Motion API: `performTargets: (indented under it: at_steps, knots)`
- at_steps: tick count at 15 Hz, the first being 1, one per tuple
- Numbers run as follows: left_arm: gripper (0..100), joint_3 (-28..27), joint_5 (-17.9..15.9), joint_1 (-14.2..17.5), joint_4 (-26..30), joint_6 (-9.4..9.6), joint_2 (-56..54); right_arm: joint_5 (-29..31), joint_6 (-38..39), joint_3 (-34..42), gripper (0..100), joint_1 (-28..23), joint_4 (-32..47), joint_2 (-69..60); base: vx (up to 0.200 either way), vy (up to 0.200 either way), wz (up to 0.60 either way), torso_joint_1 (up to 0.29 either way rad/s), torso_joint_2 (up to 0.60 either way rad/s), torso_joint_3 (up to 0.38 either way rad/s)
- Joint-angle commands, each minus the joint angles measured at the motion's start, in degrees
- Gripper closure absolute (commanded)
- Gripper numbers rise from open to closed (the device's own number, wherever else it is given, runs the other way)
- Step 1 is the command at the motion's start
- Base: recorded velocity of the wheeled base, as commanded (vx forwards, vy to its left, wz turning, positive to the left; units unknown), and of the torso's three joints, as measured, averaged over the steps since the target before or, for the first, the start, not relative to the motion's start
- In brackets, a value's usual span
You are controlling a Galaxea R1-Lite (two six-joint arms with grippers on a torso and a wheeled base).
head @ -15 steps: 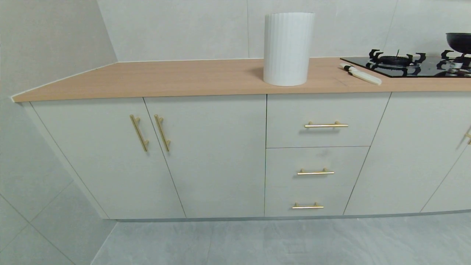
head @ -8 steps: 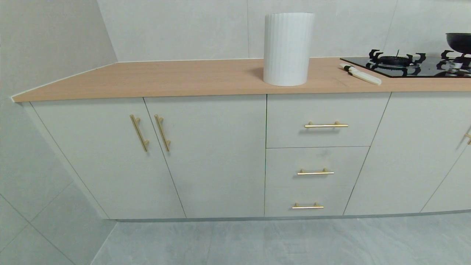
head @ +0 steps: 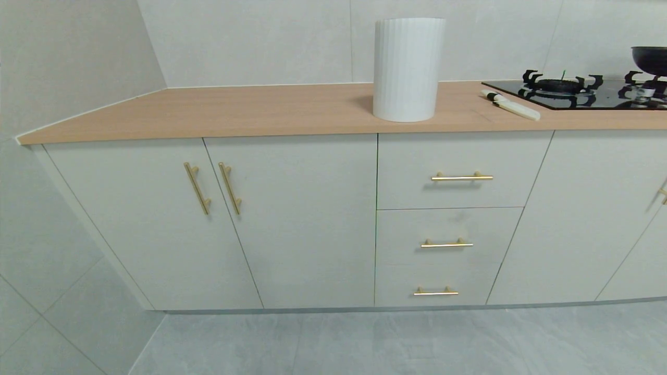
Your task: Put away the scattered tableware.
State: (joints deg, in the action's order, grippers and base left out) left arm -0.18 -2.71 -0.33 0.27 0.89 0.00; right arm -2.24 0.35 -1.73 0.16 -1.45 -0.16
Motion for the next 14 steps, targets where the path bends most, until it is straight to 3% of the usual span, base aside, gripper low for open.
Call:
performTargets:
  at_steps: [1,14]
  knots:
    - [0,0.01,-0.02,-0.02,0.0,-0.01,0.09,-0.04,0.0,1.47,0,0.02,-0.31,0.16,0.0,0.0,0.0,0.0,0.0,0.0]
    - [0,0.01,-0.02,-0.02,0.0,-0.01,0.09,0.57,-0.18,1.56,0,0.02,1.45,0.16,0.0,0.0,0.0,0.0,0.0,0.0]
